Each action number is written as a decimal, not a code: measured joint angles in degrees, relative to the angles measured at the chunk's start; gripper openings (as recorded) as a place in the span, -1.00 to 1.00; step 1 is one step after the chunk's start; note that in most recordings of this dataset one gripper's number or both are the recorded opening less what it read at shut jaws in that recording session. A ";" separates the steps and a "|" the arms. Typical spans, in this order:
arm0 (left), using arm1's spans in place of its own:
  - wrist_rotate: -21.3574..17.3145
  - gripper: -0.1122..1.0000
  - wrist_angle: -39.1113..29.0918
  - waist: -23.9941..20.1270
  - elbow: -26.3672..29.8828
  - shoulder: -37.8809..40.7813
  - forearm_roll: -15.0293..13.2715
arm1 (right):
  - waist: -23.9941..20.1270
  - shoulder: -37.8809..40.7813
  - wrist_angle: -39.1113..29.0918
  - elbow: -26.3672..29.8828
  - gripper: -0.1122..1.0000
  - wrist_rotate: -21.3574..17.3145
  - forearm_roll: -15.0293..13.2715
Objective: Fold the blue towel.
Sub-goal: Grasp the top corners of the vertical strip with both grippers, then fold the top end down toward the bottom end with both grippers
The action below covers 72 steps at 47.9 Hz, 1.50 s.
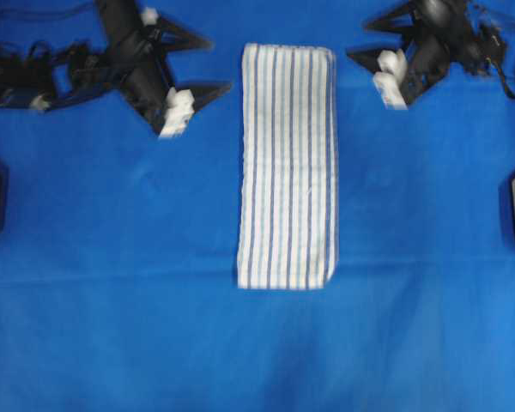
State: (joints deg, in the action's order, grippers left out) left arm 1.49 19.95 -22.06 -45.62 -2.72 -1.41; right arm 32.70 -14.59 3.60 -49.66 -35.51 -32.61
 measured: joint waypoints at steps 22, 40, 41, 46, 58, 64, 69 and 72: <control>0.09 0.80 0.53 -6.50 12.83 23.64 0.00 | 5.10 22.76 0.18 9.76 0.35 0.79 -0.70; -0.09 0.73 1.23 -7.12 15.21 27.25 0.09 | 5.27 26.98 2.72 9.93 0.26 0.53 -0.53; -0.09 0.70 1.14 -7.03 15.12 27.25 0.09 | 5.27 26.98 2.72 9.93 0.22 0.62 -0.44; -0.09 0.33 1.14 -7.38 15.12 27.25 0.09 | 4.92 27.07 2.81 9.93 -0.18 0.44 -0.44; -0.62 -0.73 1.05 -6.68 15.03 27.25 0.00 | 3.96 26.98 2.99 9.93 -0.62 0.53 -0.44; -0.62 -0.72 1.05 -6.68 15.03 27.25 0.00 | 3.87 26.98 2.90 9.93 -0.62 0.53 -0.53; -0.70 -0.72 1.05 -6.68 15.03 27.25 0.00 | 3.87 26.98 2.90 9.93 -0.62 0.53 -0.44; -0.70 -0.72 1.05 -6.68 15.03 27.16 0.00 | 3.87 26.98 2.81 9.93 -0.62 0.53 -0.53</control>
State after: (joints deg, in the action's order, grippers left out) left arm 0.79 21.01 -28.74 -30.59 24.43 -1.41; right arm 36.56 12.39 6.42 -39.73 -34.98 -33.13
